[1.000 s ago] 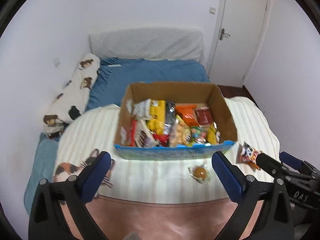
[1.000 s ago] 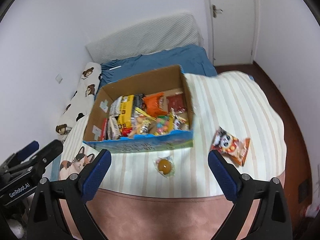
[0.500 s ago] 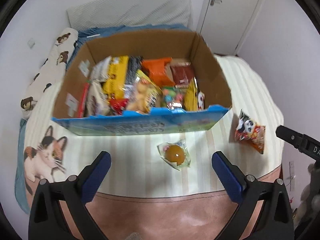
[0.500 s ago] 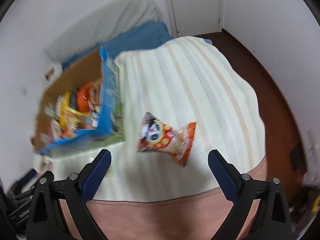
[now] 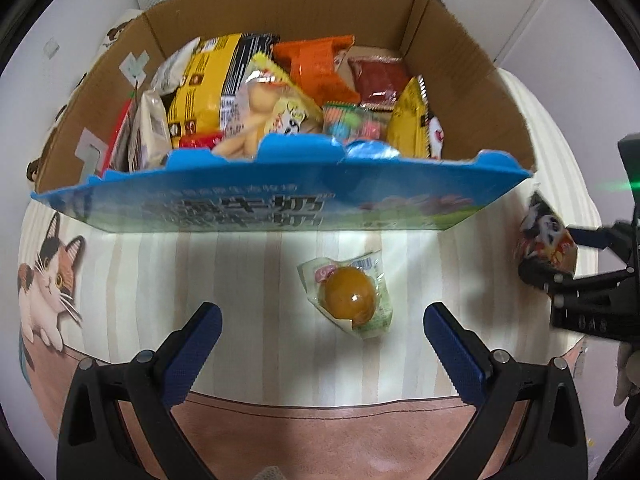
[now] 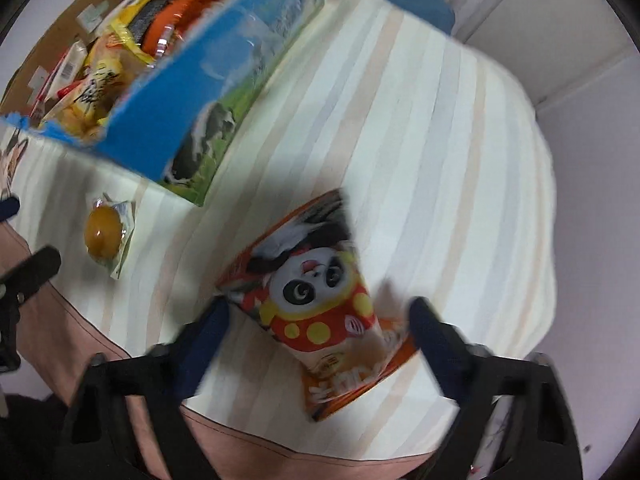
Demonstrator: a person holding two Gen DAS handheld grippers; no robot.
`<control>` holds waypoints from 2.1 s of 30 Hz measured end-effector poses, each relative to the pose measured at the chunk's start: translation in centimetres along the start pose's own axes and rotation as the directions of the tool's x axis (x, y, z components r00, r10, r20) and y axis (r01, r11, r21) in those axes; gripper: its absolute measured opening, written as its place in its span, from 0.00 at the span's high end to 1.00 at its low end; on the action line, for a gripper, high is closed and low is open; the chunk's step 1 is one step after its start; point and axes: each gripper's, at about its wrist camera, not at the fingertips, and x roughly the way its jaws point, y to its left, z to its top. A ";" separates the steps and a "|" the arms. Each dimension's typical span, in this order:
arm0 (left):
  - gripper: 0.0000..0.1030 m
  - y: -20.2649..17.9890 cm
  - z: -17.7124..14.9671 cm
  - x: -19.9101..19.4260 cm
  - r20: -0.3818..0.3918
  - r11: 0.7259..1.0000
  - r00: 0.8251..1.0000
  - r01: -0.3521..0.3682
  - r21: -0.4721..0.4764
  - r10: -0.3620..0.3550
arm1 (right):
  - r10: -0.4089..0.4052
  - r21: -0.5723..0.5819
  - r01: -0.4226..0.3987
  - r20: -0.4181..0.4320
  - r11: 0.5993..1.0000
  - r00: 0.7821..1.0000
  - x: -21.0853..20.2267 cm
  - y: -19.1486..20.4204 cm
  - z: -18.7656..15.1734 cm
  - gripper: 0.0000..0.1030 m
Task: Organize snacks
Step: 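Grasp the wrapped round cake with left tool while right tool grasps orange panda packet, then carry both snacks into the box and open both tools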
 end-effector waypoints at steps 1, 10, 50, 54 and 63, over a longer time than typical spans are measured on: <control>0.00 0.0 -0.1 0.1 -0.003 1.000 1.000 0.001 -0.003 -0.001 | 0.013 0.037 -0.013 -0.024 0.999 1.000 0.6 -0.5 0.0 0.36; 0.00 0.4 0.1 1.4 -0.026 0.999 1.000 0.006 -0.034 -0.007 | 0.365 0.369 -0.330 -0.026 0.869 0.931 1.8 -3.8 -1.6 0.12; 0.41 4.1 -11.1 5.9 -0.228 0.998 0.972 -0.041 0.041 0.049 | 0.357 0.428 -0.327 0.010 0.843 0.934 3.9 12.3 -15.1 0.52; 0.41 4.0 -10.6 7.5 -0.236 0.998 0.970 -0.042 0.037 0.049 | 0.351 0.459 -0.321 0.021 0.828 0.936 4.3 12.2 -15.6 0.52; 0.44 5.7 -10.2 7.1 -0.208 0.999 0.977 -0.040 0.024 0.044 | 0.303 0.445 -0.289 0.039 0.848 0.952 4.8 13.8 -15.4 0.54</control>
